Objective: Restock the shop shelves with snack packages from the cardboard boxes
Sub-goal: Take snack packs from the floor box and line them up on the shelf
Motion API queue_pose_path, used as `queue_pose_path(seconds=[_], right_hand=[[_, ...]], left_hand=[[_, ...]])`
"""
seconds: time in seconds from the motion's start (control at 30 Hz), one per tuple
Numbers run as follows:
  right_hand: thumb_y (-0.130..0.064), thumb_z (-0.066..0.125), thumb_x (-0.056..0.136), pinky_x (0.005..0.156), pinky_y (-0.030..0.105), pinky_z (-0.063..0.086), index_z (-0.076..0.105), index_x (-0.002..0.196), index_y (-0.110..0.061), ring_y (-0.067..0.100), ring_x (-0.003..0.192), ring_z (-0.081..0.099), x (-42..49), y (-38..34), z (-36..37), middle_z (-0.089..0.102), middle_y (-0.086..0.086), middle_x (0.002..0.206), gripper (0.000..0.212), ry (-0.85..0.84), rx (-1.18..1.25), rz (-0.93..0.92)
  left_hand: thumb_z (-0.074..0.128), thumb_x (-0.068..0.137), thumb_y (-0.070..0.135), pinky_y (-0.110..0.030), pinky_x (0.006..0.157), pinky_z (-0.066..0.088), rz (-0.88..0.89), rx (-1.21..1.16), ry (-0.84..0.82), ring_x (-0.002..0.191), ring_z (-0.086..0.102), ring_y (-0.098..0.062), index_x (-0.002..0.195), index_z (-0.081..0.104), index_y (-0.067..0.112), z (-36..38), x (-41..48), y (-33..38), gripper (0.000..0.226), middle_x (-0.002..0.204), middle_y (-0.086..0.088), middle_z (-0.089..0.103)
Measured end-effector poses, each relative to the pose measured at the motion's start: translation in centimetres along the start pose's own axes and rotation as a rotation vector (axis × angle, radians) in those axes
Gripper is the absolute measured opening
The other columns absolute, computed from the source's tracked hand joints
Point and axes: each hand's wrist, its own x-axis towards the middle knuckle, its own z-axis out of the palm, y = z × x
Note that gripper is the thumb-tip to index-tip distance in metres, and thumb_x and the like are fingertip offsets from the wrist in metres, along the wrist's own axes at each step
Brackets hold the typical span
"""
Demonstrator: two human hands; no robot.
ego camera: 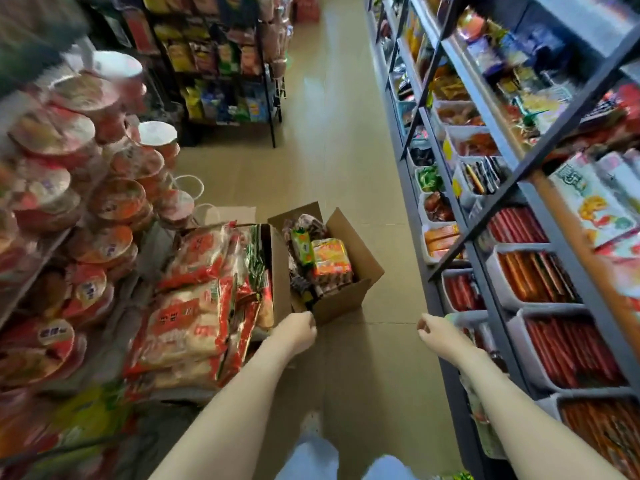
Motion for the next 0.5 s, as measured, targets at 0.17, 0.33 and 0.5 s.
queue_pose_path(seconds=[0.17,0.33,0.5], right_hand=[[-0.018,0.042,0.096,0.078,0.032,0.047,0.055,0.111,-0.01,0.024,0.098,0.058,7.2,-2.4,-4.1,0.062,0.009,0.112,0.021,-0.028,-0.051,0.01],[-0.019,0.042,0.097,0.084,0.034,0.049,0.055,0.112,-0.012,0.023,0.101,0.058,16.4,-3.6,-6.7,0.062,0.007,0.114,0.022,-0.127,-0.089,-0.016],[-0.019,0.041,0.096,0.083,0.032,0.047,0.055,0.11,-0.012,0.025,0.101,0.057,27.1,-5.0,-9.1,0.062,0.009,0.115,0.021,-0.225,-0.139,-0.064]], left_hand=[[0.037,0.099,0.028,-0.031,0.08,0.044,0.044,-0.033,-0.033,0.107,0.058,-0.026,0.118,0.054,0.016,-4.3,7.4,2.5,0.028,0.121,-0.008,0.06],[0.037,0.099,0.026,-0.034,0.087,0.047,-0.047,-0.096,-0.059,0.111,0.057,-0.027,0.122,0.054,0.013,-6.4,15.1,2.6,0.032,0.124,-0.01,0.06],[0.039,0.098,0.026,-0.035,0.089,0.048,-0.202,-0.179,-0.078,0.107,0.058,-0.027,0.113,0.057,0.014,-7.0,22.5,2.2,0.027,0.119,-0.01,0.062]])
